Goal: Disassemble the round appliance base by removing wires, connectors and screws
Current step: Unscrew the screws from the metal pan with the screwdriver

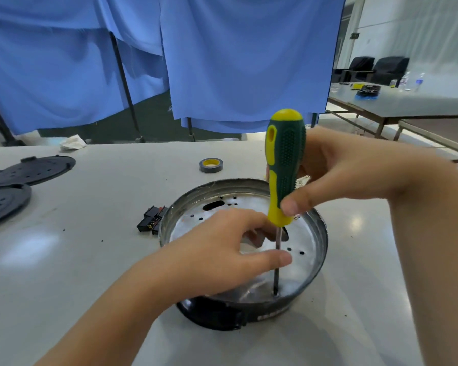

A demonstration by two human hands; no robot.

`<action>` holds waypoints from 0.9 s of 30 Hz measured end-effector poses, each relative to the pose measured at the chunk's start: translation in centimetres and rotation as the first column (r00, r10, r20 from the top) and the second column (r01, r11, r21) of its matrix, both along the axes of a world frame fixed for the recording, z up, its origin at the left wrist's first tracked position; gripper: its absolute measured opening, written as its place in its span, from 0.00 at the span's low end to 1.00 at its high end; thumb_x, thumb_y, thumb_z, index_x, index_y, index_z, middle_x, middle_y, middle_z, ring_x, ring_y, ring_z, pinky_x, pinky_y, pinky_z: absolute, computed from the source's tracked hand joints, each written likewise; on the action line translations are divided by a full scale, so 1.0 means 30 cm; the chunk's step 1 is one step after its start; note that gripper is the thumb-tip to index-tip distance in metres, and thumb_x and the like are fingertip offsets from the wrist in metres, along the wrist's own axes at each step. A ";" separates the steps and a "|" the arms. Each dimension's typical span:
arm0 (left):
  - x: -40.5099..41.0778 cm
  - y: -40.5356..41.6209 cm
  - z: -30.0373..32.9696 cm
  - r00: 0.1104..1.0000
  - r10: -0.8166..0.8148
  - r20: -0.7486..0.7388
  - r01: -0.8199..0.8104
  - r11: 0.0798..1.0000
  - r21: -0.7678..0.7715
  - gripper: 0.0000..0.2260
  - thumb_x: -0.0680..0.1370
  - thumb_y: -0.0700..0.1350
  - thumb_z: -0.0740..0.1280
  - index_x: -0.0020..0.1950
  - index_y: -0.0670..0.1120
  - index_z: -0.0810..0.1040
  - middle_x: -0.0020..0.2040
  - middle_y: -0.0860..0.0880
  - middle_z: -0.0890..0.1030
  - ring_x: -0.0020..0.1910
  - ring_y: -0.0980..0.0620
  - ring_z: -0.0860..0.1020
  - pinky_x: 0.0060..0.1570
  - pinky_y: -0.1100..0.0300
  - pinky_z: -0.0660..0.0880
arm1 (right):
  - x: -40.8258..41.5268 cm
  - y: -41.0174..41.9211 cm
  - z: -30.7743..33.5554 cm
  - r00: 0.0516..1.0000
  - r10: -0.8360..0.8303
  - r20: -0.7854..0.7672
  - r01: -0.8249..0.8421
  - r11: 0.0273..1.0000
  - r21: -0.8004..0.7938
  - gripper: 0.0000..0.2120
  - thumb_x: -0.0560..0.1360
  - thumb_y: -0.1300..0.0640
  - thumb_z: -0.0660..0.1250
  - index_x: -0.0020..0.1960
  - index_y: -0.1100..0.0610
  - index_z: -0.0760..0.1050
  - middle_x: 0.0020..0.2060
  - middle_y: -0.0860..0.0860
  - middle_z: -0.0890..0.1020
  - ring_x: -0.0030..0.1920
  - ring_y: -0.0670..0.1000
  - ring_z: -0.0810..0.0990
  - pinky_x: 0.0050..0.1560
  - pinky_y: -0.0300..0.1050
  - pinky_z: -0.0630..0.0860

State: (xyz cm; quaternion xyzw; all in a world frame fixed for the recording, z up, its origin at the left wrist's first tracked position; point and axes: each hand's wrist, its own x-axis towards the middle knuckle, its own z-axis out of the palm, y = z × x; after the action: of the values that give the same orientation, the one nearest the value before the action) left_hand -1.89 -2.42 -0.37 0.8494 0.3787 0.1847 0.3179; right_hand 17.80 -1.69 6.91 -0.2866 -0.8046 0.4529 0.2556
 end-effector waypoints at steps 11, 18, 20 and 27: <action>0.002 0.013 -0.036 0.889 -0.058 0.454 0.268 0.870 -0.414 0.10 0.77 0.33 0.65 0.55 0.42 0.80 0.47 0.45 0.85 0.49 0.47 0.84 0.51 0.58 0.79 | 0.048 0.004 -0.007 1.000 -0.016 0.003 0.017 0.999 -0.030 0.16 0.62 0.60 0.74 0.46 0.47 0.79 0.44 0.45 0.84 0.49 0.50 0.83 0.47 0.44 0.80; 0.017 0.003 -0.044 0.902 -0.025 0.432 0.203 0.906 -0.371 0.09 0.78 0.32 0.63 0.47 0.43 0.80 0.42 0.46 0.85 0.47 0.46 0.84 0.54 0.51 0.79 | 0.032 0.013 -0.012 0.993 -0.110 0.052 0.110 0.994 -0.003 0.17 0.65 0.62 0.74 0.52 0.52 0.78 0.47 0.47 0.85 0.50 0.55 0.84 0.47 0.44 0.80; 0.019 -0.001 -0.046 0.905 -0.010 0.425 0.177 0.918 -0.355 0.08 0.78 0.32 0.64 0.47 0.43 0.80 0.41 0.47 0.84 0.46 0.46 0.84 0.55 0.50 0.79 | 0.022 0.004 0.000 0.980 -0.191 0.048 0.189 0.981 0.039 0.18 0.65 0.57 0.76 0.54 0.53 0.78 0.48 0.47 0.85 0.50 0.53 0.84 0.46 0.43 0.80; 0.022 0.005 -0.052 0.921 -0.005 0.390 0.149 0.928 -0.342 0.09 0.78 0.33 0.64 0.45 0.46 0.80 0.40 0.49 0.84 0.45 0.48 0.84 0.49 0.57 0.80 | -0.036 -0.027 0.040 0.731 -0.672 -0.117 0.603 0.557 0.570 0.26 0.66 0.28 0.61 0.42 0.51 0.76 0.33 0.49 0.80 0.29 0.44 0.75 0.31 0.42 0.73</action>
State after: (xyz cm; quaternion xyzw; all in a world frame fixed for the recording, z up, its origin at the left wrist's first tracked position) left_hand -1.22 -2.27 -1.94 0.7374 0.3028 0.2601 0.5449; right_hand 16.72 -2.49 8.11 -0.4929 -0.7554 0.0481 0.4290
